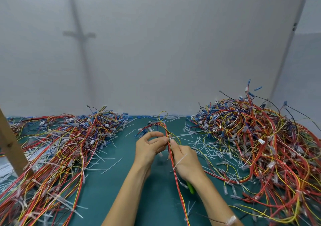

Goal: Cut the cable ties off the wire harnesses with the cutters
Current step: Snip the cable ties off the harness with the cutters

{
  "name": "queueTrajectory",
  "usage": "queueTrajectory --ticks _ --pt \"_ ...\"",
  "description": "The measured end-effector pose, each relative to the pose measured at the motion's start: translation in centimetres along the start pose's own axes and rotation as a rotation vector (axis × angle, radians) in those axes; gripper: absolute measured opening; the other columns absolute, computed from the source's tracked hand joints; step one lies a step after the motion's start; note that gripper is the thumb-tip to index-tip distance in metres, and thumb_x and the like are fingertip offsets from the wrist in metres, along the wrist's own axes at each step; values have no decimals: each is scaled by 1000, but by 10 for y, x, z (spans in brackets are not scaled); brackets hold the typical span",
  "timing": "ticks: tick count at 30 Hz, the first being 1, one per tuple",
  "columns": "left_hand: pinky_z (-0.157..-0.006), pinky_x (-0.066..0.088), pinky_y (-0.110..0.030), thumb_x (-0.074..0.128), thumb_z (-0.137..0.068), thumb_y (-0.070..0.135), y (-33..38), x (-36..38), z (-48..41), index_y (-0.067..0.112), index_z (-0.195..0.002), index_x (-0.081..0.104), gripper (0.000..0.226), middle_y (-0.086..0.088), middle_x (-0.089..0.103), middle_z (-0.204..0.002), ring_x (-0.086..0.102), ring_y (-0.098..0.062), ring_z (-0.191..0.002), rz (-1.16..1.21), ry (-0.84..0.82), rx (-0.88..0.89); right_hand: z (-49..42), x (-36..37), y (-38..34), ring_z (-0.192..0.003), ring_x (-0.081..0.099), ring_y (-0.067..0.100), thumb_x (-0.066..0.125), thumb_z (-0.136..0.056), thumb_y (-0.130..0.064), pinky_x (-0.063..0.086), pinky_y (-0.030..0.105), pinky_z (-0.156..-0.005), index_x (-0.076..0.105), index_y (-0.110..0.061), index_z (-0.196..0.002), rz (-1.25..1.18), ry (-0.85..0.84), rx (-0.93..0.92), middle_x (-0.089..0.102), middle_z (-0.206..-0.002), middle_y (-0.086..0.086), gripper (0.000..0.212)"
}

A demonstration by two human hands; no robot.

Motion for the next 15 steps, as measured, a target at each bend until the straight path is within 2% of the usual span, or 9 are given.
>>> queueTrajectory --ticks 8,12,15 --pt "-68 57 -22 75 -79 0 -2 1 -1 2 -96 65 20 -12 76 -83 69 -17 -71 4 3 4 -1 -1 1 -54 54 6 34 -102 -49 42 25 -62 62 -18 -57 -4 -1 17 56 -42 -10 62" --pt "-74 58 -24 76 -79 3 -2 -3 -3 5 -92 65 18 -14 76 -86 69 -19 -75 22 21 6 0 1 -2 -56 55 11 33 -102 -49 44 30 -66 60 -19 -56 -2 -23 16 55 -41 -11 61" --pt "-72 57 -24 76 -78 4 -1 -4 -3 6 -92 65 18 -11 76 -84 69 -18 -74 1 4 15 1 2 -3 -56 56 13 33 -102 -49 48 33 -68 61 -18 -58 -21 -16 19 55 -41 -9 61"
Point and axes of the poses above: each hand's wrist, its own z-axis away from the middle knuckle, its own x-axis out of the palm, y = z × x, the point moved 6 cm from there along -z, towards the middle knuckle
